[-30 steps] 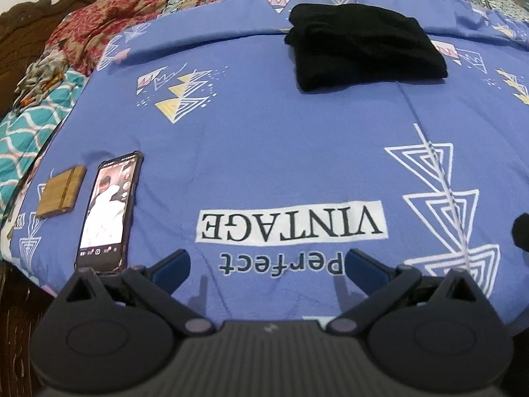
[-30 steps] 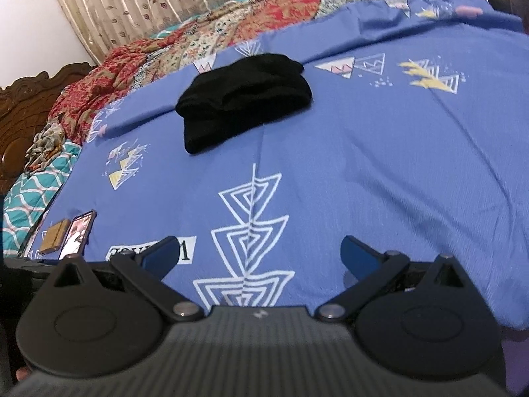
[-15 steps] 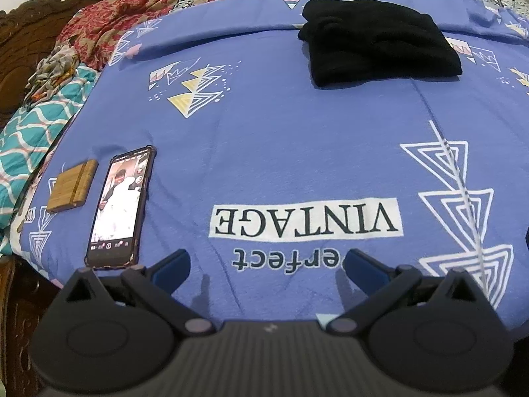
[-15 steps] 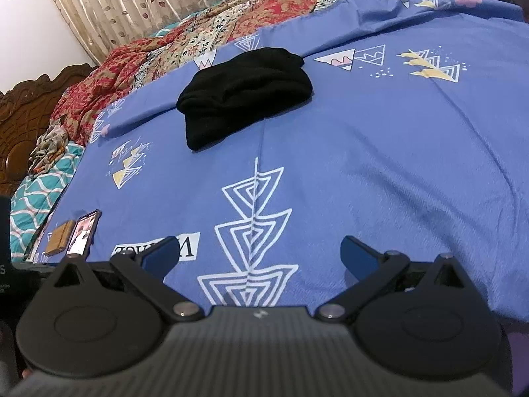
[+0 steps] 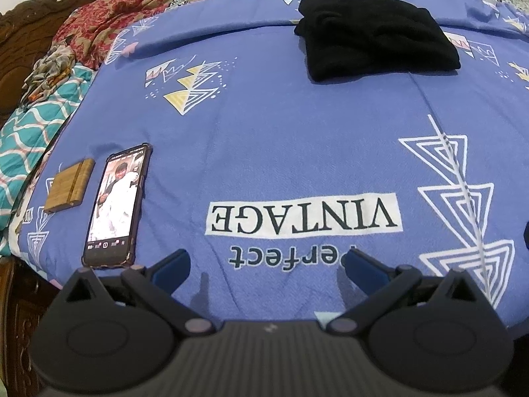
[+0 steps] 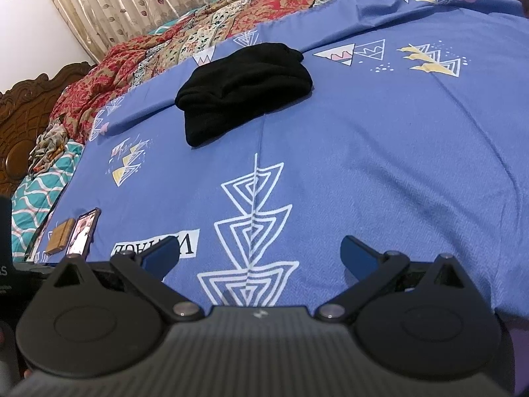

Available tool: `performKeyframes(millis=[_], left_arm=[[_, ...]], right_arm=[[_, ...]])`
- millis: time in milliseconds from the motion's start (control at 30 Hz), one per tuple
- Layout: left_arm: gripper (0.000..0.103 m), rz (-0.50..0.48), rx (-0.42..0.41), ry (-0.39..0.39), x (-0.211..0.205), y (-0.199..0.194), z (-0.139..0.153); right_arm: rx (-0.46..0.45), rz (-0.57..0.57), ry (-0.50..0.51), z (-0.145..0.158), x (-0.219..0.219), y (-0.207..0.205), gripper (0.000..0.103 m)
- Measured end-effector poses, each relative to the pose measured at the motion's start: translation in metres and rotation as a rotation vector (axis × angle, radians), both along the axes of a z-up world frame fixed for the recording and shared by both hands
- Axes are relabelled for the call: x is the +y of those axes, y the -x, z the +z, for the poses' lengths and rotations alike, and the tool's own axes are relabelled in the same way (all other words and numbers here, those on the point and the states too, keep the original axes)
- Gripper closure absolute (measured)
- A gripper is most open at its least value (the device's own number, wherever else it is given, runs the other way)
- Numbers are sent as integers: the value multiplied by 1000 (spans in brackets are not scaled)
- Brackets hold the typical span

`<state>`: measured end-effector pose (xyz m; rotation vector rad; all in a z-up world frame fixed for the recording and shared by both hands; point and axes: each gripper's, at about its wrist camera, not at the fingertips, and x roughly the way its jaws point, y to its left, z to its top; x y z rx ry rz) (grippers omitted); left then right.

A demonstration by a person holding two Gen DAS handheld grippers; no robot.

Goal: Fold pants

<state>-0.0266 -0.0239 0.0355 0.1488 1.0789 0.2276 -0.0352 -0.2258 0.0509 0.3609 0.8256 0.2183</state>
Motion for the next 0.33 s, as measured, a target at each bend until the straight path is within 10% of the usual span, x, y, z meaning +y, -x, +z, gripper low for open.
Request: performKeyframes(millis=[333], left_arm=[[0,-19,-24,24,-1,0,5]], right_arm=[[-13,4,11,1,-1,-1,0]])
